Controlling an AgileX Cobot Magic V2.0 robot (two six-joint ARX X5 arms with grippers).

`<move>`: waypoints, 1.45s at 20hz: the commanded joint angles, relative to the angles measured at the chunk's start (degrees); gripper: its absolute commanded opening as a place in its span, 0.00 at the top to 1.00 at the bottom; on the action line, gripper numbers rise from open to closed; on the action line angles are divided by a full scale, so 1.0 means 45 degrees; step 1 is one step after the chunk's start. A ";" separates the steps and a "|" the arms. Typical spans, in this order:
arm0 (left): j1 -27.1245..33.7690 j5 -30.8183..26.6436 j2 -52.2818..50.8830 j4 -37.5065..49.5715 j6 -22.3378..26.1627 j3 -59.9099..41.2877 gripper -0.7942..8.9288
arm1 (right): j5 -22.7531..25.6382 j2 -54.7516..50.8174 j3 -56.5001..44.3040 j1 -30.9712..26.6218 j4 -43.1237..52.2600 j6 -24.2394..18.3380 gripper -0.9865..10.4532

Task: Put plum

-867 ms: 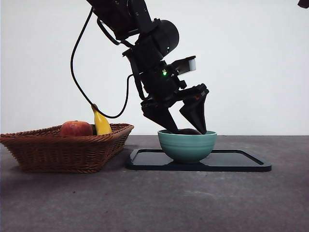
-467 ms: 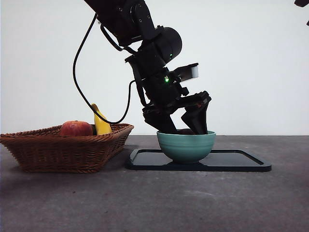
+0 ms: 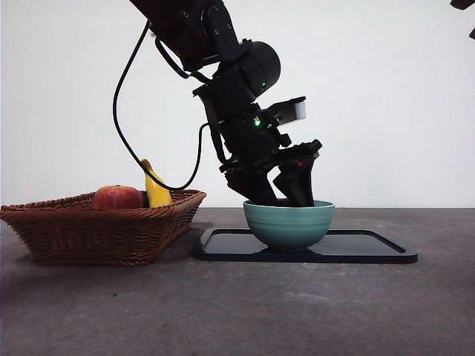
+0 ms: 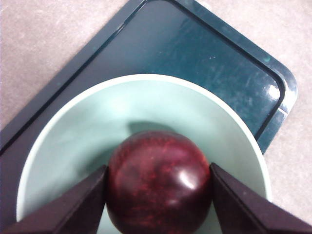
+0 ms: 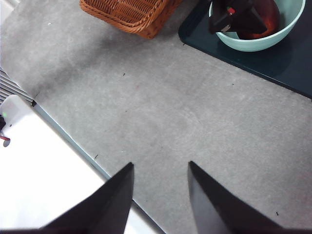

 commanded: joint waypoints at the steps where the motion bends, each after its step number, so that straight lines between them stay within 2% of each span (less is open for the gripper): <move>1: 0.0044 -0.0029 -0.0199 0.0155 -0.0087 0.0452 0.64 | -0.0019 0.0068 0.0112 0.0073 0.0107 -0.0151 0.76; 11: 0.0889 -0.0024 -0.4036 -0.0369 -0.1039 0.0554 0.64 | -0.0024 0.0063 0.0112 0.0073 0.0126 -0.0151 0.76; 17: 0.1613 -0.0024 -0.7315 -0.2132 -0.1360 0.0554 0.64 | -0.0029 0.0058 0.0112 0.0073 0.0248 -0.0194 0.76; 24: 0.2293 -0.0024 -1.0001 -0.5693 -0.1685 0.0510 0.63 | -0.0029 0.0058 0.0112 0.0073 0.0316 -0.0447 0.76; 29: 0.2720 -0.0029 -1.0729 -0.6067 -0.1768 -0.1005 0.63 | -0.0029 0.0058 0.0112 0.0073 0.0330 -0.0491 0.76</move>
